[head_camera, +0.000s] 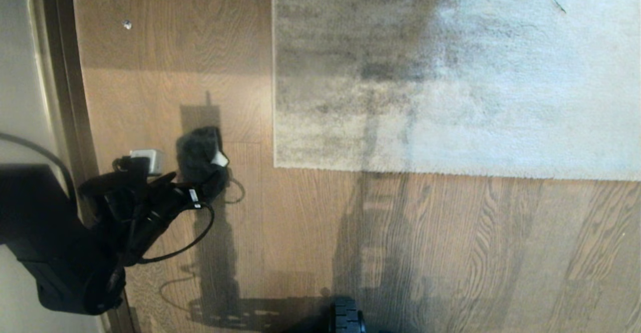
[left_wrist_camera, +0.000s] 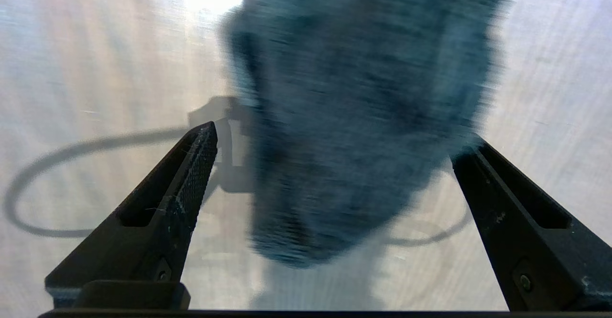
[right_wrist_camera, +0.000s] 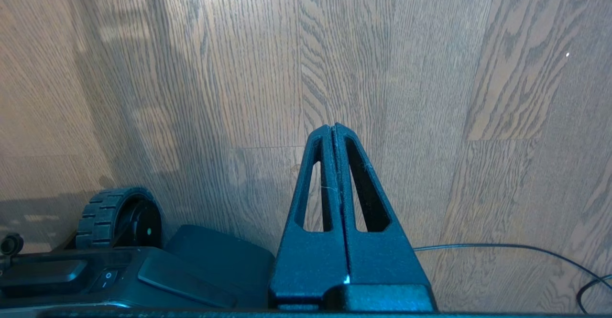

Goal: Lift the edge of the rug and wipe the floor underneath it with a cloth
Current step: Pick up the rag

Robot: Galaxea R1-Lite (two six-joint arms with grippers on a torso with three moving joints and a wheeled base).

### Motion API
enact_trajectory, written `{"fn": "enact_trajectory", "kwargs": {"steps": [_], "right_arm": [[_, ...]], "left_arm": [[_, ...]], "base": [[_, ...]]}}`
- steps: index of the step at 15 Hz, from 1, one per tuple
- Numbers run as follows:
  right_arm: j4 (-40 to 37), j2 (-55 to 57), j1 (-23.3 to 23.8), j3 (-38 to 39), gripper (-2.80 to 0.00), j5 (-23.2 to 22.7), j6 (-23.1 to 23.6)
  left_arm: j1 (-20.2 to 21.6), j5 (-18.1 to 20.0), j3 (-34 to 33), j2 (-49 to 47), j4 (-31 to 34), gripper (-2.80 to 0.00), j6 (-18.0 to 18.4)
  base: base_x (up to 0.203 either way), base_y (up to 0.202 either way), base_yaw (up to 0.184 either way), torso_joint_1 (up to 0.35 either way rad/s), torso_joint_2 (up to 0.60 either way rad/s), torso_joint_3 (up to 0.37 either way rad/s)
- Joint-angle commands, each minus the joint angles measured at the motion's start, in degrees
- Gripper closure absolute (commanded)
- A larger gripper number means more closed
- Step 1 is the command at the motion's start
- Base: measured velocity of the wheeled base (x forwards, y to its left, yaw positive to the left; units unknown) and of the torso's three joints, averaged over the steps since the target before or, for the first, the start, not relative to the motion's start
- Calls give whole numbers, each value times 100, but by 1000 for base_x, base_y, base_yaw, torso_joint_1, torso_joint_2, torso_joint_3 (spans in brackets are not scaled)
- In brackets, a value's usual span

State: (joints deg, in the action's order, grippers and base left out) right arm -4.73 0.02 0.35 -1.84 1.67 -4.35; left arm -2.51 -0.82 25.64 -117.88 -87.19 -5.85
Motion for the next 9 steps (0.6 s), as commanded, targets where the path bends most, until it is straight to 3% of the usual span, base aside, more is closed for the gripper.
{"fn": "enact_trajectory", "kwargs": {"steps": [1,9], "right_arm": [[-2,-2,0,0,0,0,-4],[-2,-2,0,0,0,0,-4]], "left_arm": [[66,11,37,-24,-106,-280,5],[66,11,125,-132,-141,-280,32]], "base": [[0,0,0,0,0,0],[0,0,0,0,0,0]]}}
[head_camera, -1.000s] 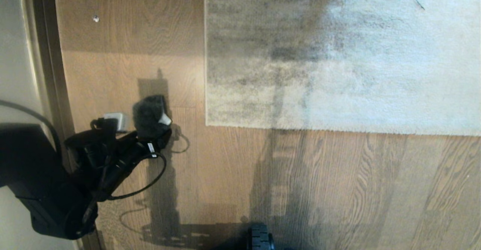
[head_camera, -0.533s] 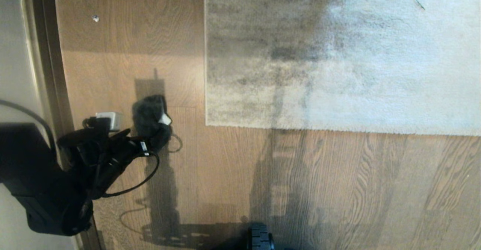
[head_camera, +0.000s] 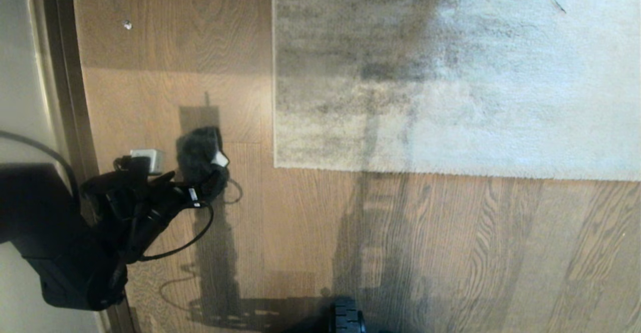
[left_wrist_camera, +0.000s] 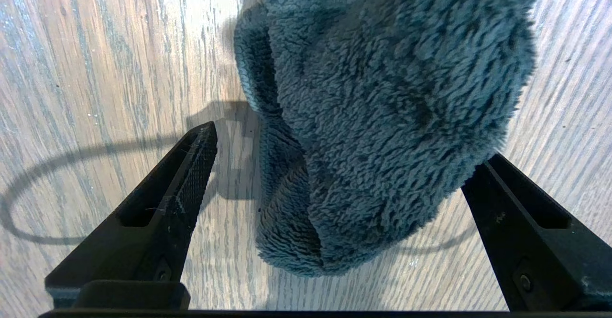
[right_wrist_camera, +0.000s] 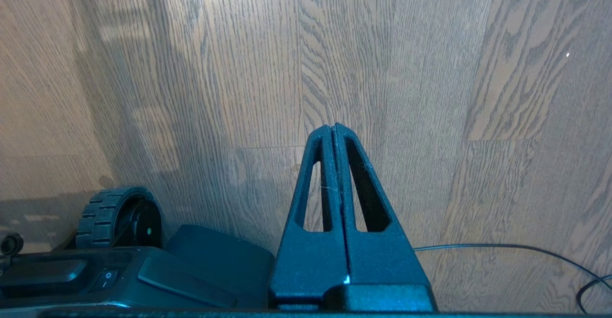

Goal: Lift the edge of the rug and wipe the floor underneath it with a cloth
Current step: Pick up the rag

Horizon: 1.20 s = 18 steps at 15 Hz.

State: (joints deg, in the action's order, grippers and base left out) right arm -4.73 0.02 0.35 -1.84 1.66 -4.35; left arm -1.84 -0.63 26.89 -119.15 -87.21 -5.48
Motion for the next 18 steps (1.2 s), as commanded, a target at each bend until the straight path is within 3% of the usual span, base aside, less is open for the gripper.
{"fn": "enact_trajectory", "kwargs": {"steps": [1,8,9,18], "right_arm": [[-2,-2,0,0,0,1,-4],[-2,-2,0,0,0,1,-4],[-2,-2,0,0,0,1,-4],[-2,-2,0,0,0,1,-4]], "left_arm": [[0,-7,0,-5,-138,-280,-6],[-44,11,-99,23,-237,-280,-6],[-44,11,-105,23,-244,0,-6],[-36,11,-297,318,-244,0,-32]], "base": [[0,0,0,0,0,0],[0,0,0,0,0,0],[0,0,0,0,0,0],[0,0,0,0,0,0]]}}
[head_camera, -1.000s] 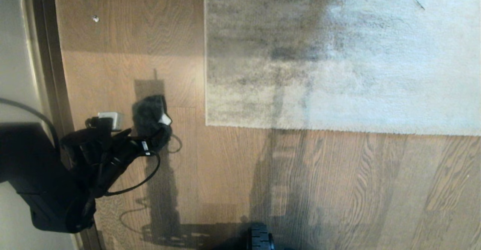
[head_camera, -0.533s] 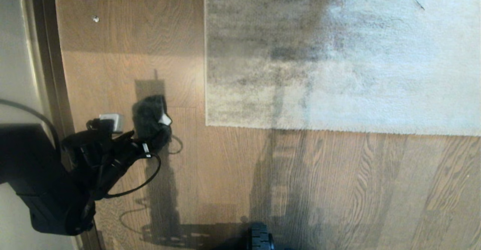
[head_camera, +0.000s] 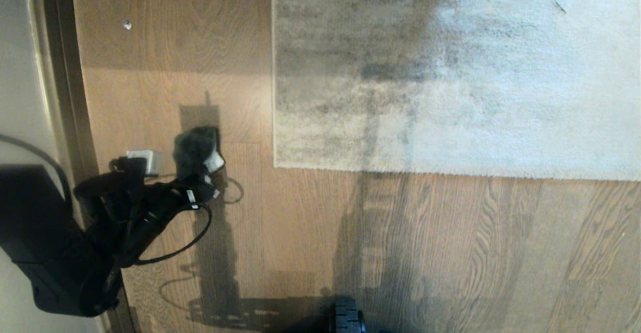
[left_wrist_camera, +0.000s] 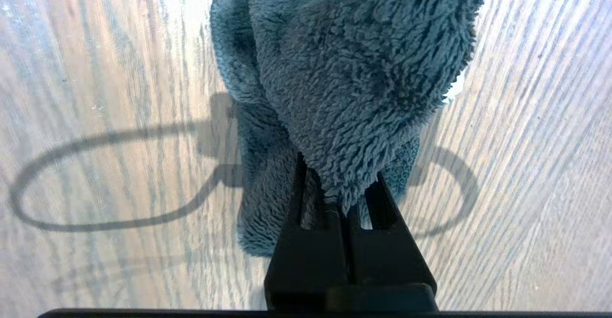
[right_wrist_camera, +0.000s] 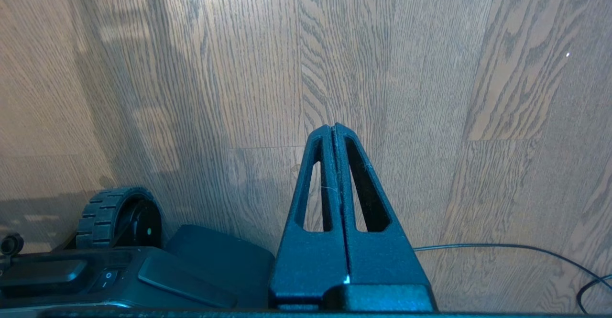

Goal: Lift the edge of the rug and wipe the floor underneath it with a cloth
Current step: Pick up the rag

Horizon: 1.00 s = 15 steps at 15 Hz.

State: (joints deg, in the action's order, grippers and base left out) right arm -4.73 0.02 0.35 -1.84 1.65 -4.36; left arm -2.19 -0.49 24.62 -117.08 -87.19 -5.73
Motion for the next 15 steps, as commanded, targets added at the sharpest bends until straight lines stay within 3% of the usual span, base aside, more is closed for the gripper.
{"fn": "enact_trajectory", "kwargs": {"steps": [1,6,15], "right_arm": [[-2,-2,0,0,0,2,-3],[-2,-2,0,0,0,2,-3],[-2,-2,0,0,0,2,-3]], "left_arm": [[5,-4,-111,164,-246,0,-7],[15,-20,-381,492,-247,0,-16],[26,-82,-1746,1905,-248,0,-29]], "base": [[0,0,0,0,0,0],[0,0,0,0,0,0],[0,0,0,0,0,0]]}}
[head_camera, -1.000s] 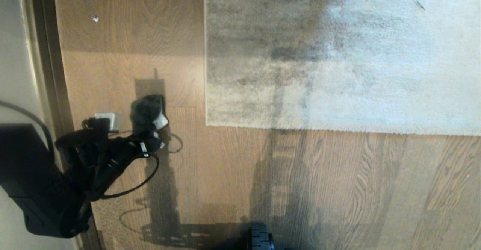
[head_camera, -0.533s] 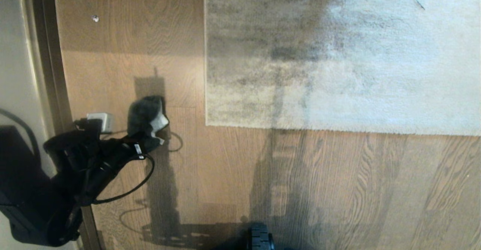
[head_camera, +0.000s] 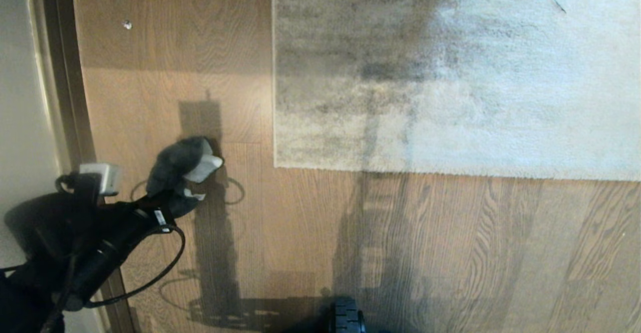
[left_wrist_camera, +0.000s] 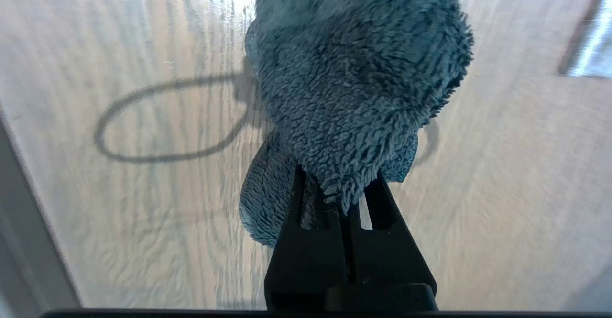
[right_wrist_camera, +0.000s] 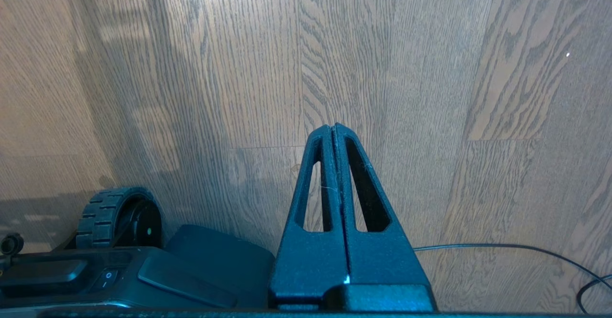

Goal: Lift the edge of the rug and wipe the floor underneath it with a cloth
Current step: Pick up the rag

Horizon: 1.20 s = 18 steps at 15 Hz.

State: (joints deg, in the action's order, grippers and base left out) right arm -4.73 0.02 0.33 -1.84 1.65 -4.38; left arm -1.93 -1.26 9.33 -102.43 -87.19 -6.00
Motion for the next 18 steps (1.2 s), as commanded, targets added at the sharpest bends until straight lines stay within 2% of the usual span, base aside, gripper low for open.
{"fn": "enact_trajectory", "kwargs": {"steps": [1,4,10,13,15,18], "right_arm": [[-2,-2,2,0,0,2,-2],[-2,-2,2,0,0,2,-2],[-2,-2,2,0,0,2,-2],[-2,-2,2,0,0,2,-2],[-2,-2,2,0,0,2,-2],[-2,-2,2,0,0,2,-2]], "left_arm": [[-1,-7,-368,655,-236,0,-2],[-2,-12,-764,1528,138,0,-4],[-4,7,-918,3600,2020,0,-5],[-8,29,-922,4926,3279,0,2],[-11,18,-894,6040,4334,0,-2],[-21,4,-649,7867,6457,0,-5]], "base": [[0,0,0,0,0,0],[0,0,0,0,0,0],[0,0,0,0,0,0],[0,0,0,0,0,0],[0,0,0,0,0,0],[0,0,0,0,0,0]]}}
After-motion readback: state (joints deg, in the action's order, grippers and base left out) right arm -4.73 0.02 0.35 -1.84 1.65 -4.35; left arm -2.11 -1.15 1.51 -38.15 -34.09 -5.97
